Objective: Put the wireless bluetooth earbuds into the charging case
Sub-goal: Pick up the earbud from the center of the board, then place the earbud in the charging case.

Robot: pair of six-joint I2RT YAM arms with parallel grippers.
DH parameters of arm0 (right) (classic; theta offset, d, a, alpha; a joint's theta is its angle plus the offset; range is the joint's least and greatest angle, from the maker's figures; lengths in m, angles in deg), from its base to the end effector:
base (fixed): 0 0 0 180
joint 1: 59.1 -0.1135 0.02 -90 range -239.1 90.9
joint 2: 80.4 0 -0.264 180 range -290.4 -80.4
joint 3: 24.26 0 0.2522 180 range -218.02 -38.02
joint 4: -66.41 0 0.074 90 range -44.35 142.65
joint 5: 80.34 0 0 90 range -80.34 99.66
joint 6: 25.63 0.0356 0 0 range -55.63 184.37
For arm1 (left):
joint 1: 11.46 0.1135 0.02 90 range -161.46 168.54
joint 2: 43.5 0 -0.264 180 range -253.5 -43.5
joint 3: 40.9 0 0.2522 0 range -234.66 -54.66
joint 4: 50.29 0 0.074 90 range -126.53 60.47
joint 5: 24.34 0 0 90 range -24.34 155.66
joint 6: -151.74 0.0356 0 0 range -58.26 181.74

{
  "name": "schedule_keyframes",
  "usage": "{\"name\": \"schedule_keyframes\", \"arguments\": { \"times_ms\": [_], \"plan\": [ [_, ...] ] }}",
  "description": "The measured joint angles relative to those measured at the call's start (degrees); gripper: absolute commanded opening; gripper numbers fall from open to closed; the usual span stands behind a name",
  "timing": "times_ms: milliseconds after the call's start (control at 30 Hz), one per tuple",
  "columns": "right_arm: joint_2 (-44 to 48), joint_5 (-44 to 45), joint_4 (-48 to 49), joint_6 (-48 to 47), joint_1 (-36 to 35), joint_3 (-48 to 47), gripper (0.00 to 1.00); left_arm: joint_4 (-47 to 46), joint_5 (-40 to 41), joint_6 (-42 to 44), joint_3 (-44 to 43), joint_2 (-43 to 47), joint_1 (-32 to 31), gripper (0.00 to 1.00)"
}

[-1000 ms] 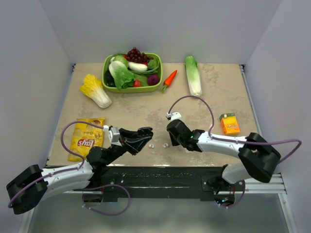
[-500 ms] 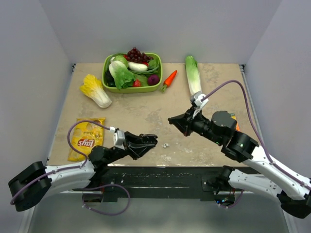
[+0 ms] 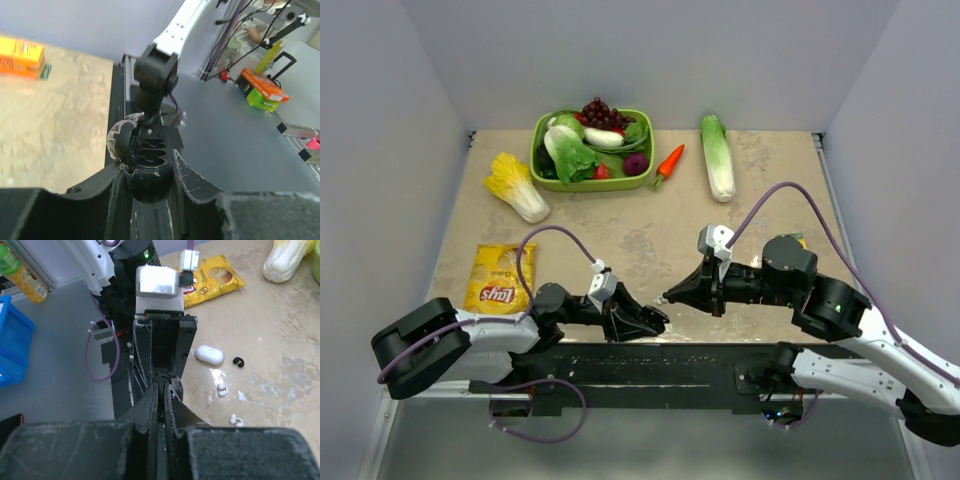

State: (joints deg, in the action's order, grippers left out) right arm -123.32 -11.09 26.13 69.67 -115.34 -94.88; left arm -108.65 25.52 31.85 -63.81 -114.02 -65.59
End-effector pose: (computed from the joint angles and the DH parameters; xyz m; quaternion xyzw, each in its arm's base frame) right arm 0.0755 0.1356 0.3871 -0.4318 0.6445 0.4355 0.4567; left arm 0.0994 -0.1767 0.1950 0.3842 0.5302 -0.6468 0.3911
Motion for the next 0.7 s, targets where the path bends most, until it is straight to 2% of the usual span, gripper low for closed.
{"name": "schedule_keyframes", "arguments": {
  "times_ms": [300,700],
  "plan": [
    [-1.99,-1.97,0.31,-0.33,-1.22,0.00,0.00,4.68,-4.11,4.07,-9.03,4.87,1.57,0.00],
    [-5.75,-2.80,1.18,-0.26,-3.74,0.00,0.00,10.86,-5.66,6.34,-10.95,4.44,2.36,0.00]
  ]
}}
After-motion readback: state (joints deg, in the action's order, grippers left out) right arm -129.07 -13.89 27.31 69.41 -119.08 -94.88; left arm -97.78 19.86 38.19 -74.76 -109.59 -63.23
